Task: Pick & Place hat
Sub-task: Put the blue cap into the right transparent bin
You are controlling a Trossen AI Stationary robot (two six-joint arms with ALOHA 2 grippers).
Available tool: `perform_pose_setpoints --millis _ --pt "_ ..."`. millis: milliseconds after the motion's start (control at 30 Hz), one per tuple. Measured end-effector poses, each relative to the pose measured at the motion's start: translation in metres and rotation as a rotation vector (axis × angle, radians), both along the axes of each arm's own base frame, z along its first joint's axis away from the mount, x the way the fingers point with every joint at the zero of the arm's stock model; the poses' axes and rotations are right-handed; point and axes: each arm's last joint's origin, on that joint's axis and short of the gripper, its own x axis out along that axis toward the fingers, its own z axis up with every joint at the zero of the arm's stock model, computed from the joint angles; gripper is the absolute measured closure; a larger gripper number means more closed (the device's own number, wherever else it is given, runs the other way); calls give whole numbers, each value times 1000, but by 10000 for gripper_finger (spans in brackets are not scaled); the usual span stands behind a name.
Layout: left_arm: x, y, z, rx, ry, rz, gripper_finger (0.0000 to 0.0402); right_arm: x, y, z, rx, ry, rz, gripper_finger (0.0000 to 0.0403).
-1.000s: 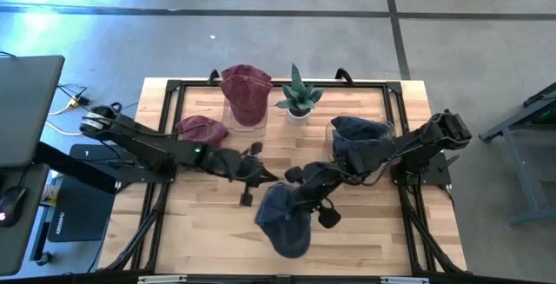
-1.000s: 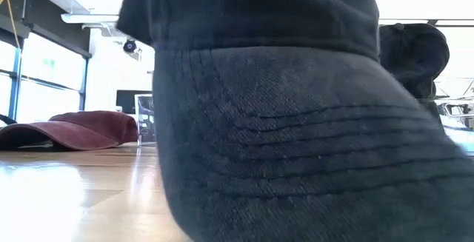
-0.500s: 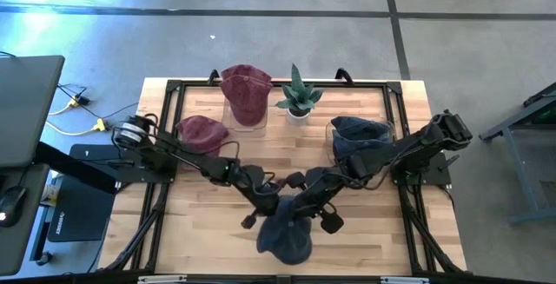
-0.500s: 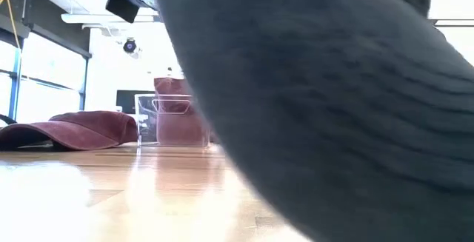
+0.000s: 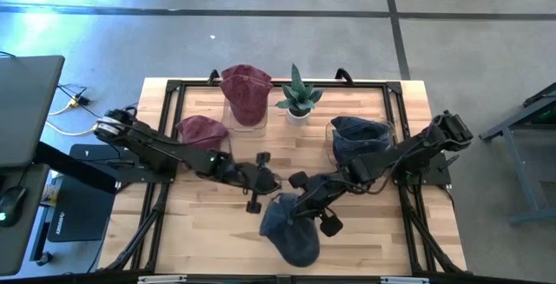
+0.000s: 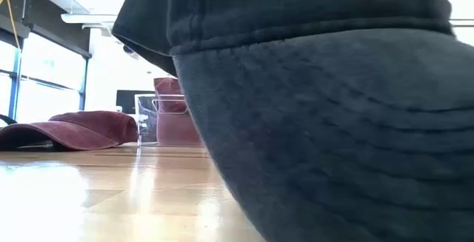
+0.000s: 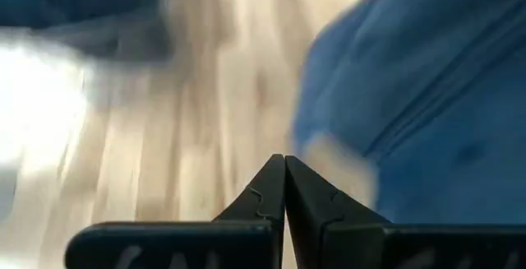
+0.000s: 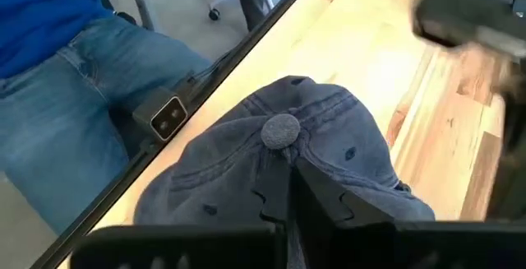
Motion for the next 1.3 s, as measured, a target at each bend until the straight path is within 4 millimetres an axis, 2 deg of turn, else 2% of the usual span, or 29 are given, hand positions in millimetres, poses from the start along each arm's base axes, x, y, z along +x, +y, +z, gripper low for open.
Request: perform_pose_setpoints --millis 100,233,300,500,600,733,833,1000,1167,1300 --pt "2 -11 9 5 -105 -58 397 1 0 1 1 -9 -1 395" --pt "18 -16 -14 6 -98 -86 397 1 1 2 5 -23 3 396" --pt "25 -20 -26 -43 -91 -167 397 1 1 2 4 -20 2 398" --pt "34 -37 -36 -189 -163 -540 397 1 1 2 7 -17 1 392" --pt "37 -40 -32 -236 -231 -631 397 1 1 2 26 -6 0 386" --pt "37 -42 -32 -269 -237 -694 397 1 2 2 82 30 -41 370" --pt "35 -45 -30 -291 -248 -743 397 0 4 3 154 61 7 335" --pt "32 -53 -30 -291 -253 -775 397 -3 6 2 241 149 25 245" --pt "31 -57 -29 -289 -263 -787 397 -10 2 -7 204 272 -47 153" --pt "31 -57 -29 -291 -267 -791 397 -14 -4 -29 60 259 -182 118"
